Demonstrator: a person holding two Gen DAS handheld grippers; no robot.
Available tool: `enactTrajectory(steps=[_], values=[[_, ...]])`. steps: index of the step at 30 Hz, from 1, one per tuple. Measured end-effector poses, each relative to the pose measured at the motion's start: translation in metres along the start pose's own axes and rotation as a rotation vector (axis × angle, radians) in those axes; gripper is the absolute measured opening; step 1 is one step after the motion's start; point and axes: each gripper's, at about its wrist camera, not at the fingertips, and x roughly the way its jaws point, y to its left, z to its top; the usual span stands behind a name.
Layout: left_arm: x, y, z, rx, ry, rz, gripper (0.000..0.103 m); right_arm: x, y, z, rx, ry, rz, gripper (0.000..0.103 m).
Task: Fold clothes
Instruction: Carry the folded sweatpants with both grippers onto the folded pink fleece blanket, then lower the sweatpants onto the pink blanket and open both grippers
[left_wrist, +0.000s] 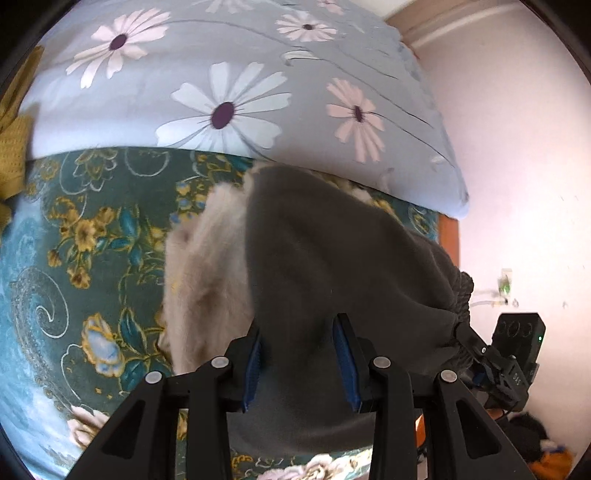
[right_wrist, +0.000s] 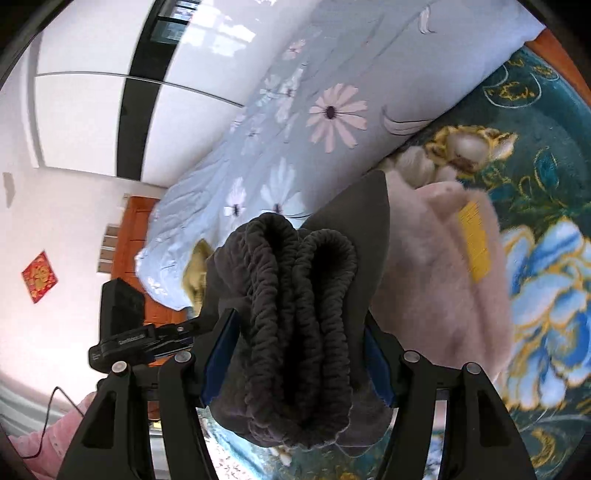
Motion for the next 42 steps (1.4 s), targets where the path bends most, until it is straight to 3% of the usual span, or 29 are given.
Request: enactTrajectory(steps=[6,12,15,18,23,27,33,35,38,39,42], values=[[-0.003,0.013,-0.006,-0.057,-0.014,-0.027,0.041,-0.002,-0.010,0.009,-0.026,-0.001,-0.011,0.067],[-0.025,-0.013,-0.028,0.083,-0.076,-0.036,0.042,-0.050,0.001,0.011,-0.119,-0.090,-0.096,0.068],[-0.016,-0.033,-0.045,0.180,-0.074,-0.004,0.043,-0.048,0.041,0.005,-0.239,-0.061,-0.071,0.067],[0.004,-0.041,-0.062,0.207,-0.027,0.003,0.043,-0.025,0.072,-0.008,-0.343,0.000,-0.047,0.067],[0.031,-0.033,-0.075,0.207,0.038,0.033,0.043,0.010,0.047,-0.017,-0.292,0.040,-0.166,0.068],[0.047,-0.027,-0.069,0.178,0.062,0.047,0.043,0.017,0.022,-0.014,-0.186,0.012,-0.132,0.067],[0.060,-0.031,-0.062,0.193,0.098,0.103,0.043,0.029,0.015,-0.006,-0.163,0.038,-0.163,0.067],[0.050,-0.034,-0.064,0.189,0.098,0.080,0.043,0.022,0.022,-0.006,-0.156,0.034,-0.162,0.067],[0.024,-0.038,-0.064,0.209,0.037,0.015,0.046,0.000,0.040,-0.016,-0.218,-0.017,-0.144,0.067],[0.018,-0.040,-0.061,0.214,0.010,0.011,0.051,-0.006,0.044,-0.021,-0.230,-0.028,-0.140,0.068],[0.007,-0.042,-0.042,0.205,-0.049,0.017,0.052,-0.016,0.044,-0.037,-0.243,-0.049,-0.171,0.068]])
